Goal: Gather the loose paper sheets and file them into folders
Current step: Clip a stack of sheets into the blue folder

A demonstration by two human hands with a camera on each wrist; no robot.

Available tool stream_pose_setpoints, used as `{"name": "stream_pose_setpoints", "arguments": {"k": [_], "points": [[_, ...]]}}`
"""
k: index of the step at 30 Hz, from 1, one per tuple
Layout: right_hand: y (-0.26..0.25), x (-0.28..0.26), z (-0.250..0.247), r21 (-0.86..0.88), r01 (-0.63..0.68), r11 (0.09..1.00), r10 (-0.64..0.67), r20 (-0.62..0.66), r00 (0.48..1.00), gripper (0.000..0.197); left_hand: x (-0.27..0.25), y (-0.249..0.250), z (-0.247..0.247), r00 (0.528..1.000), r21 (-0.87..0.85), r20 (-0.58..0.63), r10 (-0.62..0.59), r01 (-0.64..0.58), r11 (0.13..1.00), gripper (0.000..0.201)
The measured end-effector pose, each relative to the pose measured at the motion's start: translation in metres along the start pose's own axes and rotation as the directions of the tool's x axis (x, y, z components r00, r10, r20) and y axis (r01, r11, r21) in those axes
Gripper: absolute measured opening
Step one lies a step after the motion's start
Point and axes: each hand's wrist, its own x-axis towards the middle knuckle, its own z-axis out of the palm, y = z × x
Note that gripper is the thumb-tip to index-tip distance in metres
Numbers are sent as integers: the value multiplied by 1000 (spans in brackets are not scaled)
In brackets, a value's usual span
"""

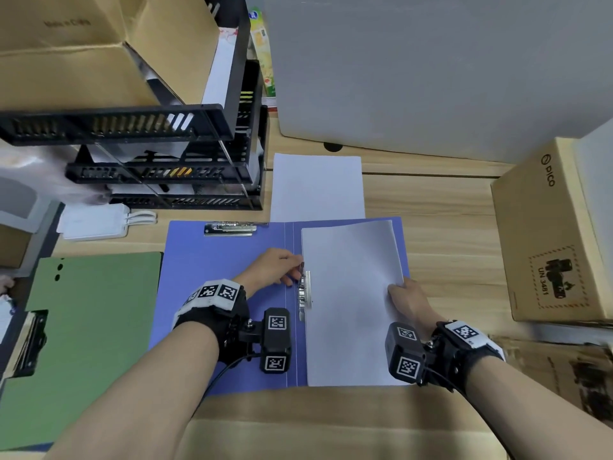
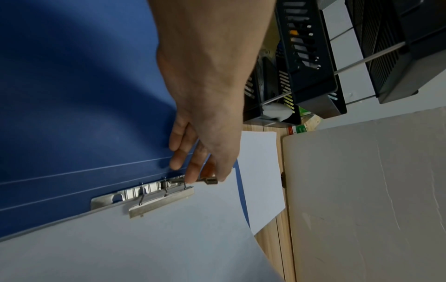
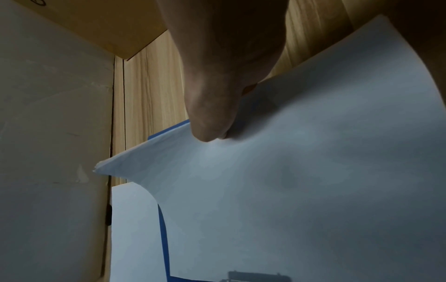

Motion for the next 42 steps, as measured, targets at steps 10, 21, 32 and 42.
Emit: {"name": "stream_pose_setpoints", "arguments": {"k": [10, 21, 32, 42], "points": [[1, 1, 0, 25, -24, 999, 24, 20, 1000, 22, -8, -17, 3, 928, 259, 361, -87, -10, 966, 6], [2, 9, -2, -7, -40, 999, 40, 50, 998, 21, 5, -35, 28, 995, 685, 82, 54, -95, 723, 55], [-27, 19, -29, -73, 10, 997, -23, -188, 982, 38, 15, -3, -1, 1000, 509, 25, 8, -19, 860, 23], [-115, 45, 6, -179, 299, 937, -310, -38, 950, 37, 55, 44, -41, 939, 248, -299, 171, -97, 964, 41]]}}
